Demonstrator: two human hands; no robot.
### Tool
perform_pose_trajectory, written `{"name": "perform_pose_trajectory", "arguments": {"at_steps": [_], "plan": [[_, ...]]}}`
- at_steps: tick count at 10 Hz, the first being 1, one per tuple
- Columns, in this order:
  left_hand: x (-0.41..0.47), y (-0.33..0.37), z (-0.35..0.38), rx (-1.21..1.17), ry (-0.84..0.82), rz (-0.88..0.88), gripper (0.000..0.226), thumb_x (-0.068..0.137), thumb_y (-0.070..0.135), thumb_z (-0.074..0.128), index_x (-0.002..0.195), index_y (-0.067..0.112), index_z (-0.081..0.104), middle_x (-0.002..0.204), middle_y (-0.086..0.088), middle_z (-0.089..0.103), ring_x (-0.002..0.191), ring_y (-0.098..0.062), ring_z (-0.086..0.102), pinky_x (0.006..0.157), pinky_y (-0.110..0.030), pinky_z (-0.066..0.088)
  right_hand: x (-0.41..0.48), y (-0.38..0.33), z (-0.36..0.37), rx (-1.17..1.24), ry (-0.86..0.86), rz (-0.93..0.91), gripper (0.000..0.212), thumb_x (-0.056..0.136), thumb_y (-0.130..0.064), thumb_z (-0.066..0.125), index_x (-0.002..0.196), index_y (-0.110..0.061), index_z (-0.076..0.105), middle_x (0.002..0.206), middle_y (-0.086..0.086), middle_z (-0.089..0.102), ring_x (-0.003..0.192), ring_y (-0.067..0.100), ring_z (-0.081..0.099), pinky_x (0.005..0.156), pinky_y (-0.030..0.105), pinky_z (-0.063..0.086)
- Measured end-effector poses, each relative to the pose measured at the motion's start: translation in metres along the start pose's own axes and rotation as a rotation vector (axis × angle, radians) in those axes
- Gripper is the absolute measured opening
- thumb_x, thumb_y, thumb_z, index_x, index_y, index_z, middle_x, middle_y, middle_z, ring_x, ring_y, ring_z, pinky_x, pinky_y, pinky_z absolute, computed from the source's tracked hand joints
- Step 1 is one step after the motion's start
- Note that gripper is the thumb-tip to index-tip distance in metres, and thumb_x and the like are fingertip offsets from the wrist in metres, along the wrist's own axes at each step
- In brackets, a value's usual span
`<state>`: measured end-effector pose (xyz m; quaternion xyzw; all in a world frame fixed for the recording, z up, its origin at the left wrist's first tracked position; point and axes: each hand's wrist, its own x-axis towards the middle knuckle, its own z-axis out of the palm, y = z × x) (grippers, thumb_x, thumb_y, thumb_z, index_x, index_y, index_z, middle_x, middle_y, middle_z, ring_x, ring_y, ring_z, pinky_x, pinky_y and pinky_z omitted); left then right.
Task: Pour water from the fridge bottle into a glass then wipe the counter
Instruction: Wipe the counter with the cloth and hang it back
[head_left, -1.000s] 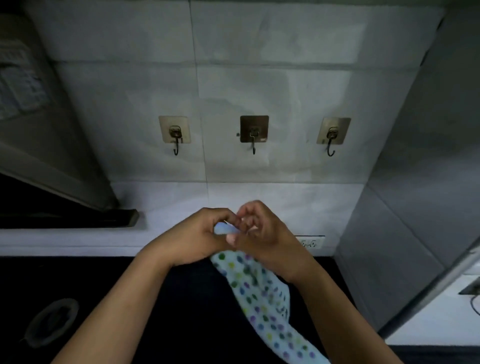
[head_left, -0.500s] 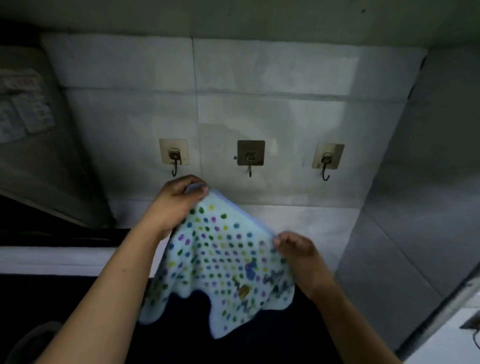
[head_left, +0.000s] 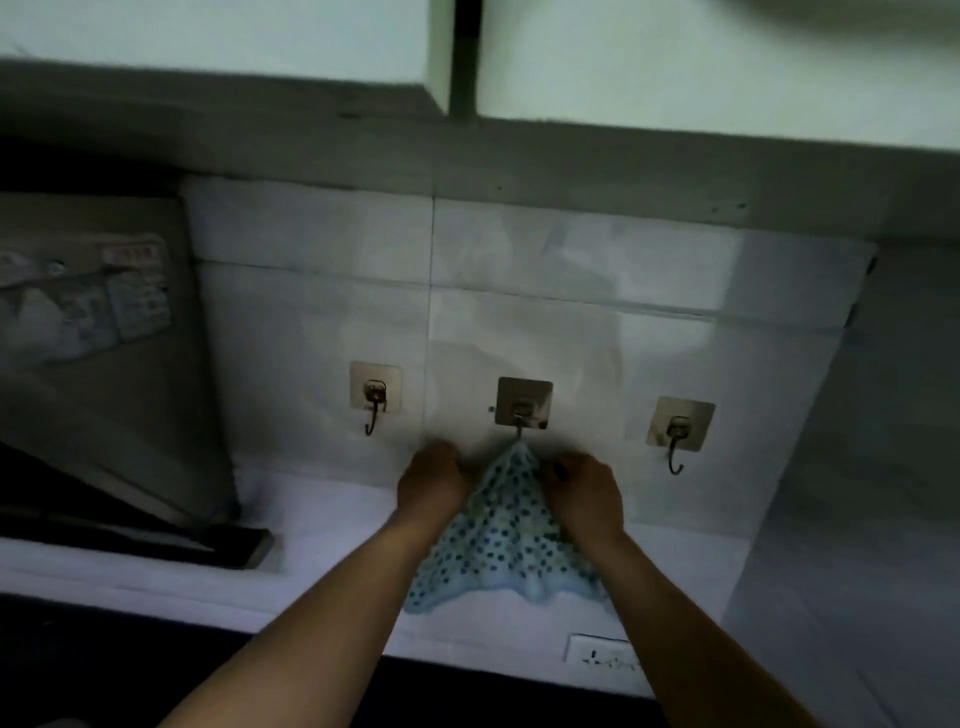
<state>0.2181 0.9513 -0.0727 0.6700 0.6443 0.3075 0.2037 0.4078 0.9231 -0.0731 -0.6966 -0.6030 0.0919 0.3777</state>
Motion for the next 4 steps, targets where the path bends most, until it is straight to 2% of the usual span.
{"name": "perform_pose_trajectory", "arguments": {"at_steps": [1, 2, 3, 4], "plan": [[-0.004, 0.0, 0.018, -0.056, -0.134, 0.012, 0.024, 0.094, 0.033, 0.056, 0.081, 0.014, 0.059, 0.1, -0.012, 0.069, 0.084, -0.024, 0.06, 0.073, -0.028, 0.044, -0.008, 0.003, 0.015, 0.069, -0.058, 0.007, 0.033, 0.091, -0.024, 0.054, 0.059, -0.017, 0.049, 0.059, 0.001, 0.055, 0.055, 0.014, 0.053, 0.051, 0.027, 0.036], [-0.015, 0.005, 0.025, -0.048, -0.165, 0.069, 0.028, 0.098, 0.028, 0.051, 0.095, 0.006, 0.069, 0.106, -0.013, 0.071, 0.092, -0.027, 0.063, 0.074, -0.026, 0.041, -0.014, -0.005, 0.017, 0.063, -0.101, -0.009, 0.034, 0.092, -0.019, 0.051, 0.059, -0.017, 0.041, 0.058, 0.002, 0.048, 0.053, 0.015, 0.048, 0.048, 0.025, 0.03], [-0.022, 0.007, 0.025, -0.049, -0.137, 0.097, 0.027, 0.1, 0.026, 0.048, 0.089, 0.009, 0.066, 0.094, -0.008, 0.068, 0.088, -0.027, 0.062, 0.071, -0.026, 0.039, -0.02, -0.001, 0.014, 0.049, -0.074, -0.02, 0.029, 0.093, -0.018, 0.05, 0.064, -0.015, 0.044, 0.064, 0.001, 0.051, 0.059, 0.018, 0.049, 0.051, 0.027, 0.031], [-0.033, 0.007, 0.021, -0.059, -0.064, 0.073, 0.026, 0.098, 0.022, 0.048, 0.074, 0.014, 0.051, 0.072, 0.0, 0.053, 0.071, -0.021, 0.053, 0.054, -0.027, 0.034, -0.03, -0.001, 0.008, 0.062, -0.009, -0.037, 0.02, 0.091, -0.012, 0.052, 0.072, -0.006, 0.052, 0.069, 0.008, 0.057, 0.063, 0.02, 0.051, 0.053, 0.028, 0.034]]}}
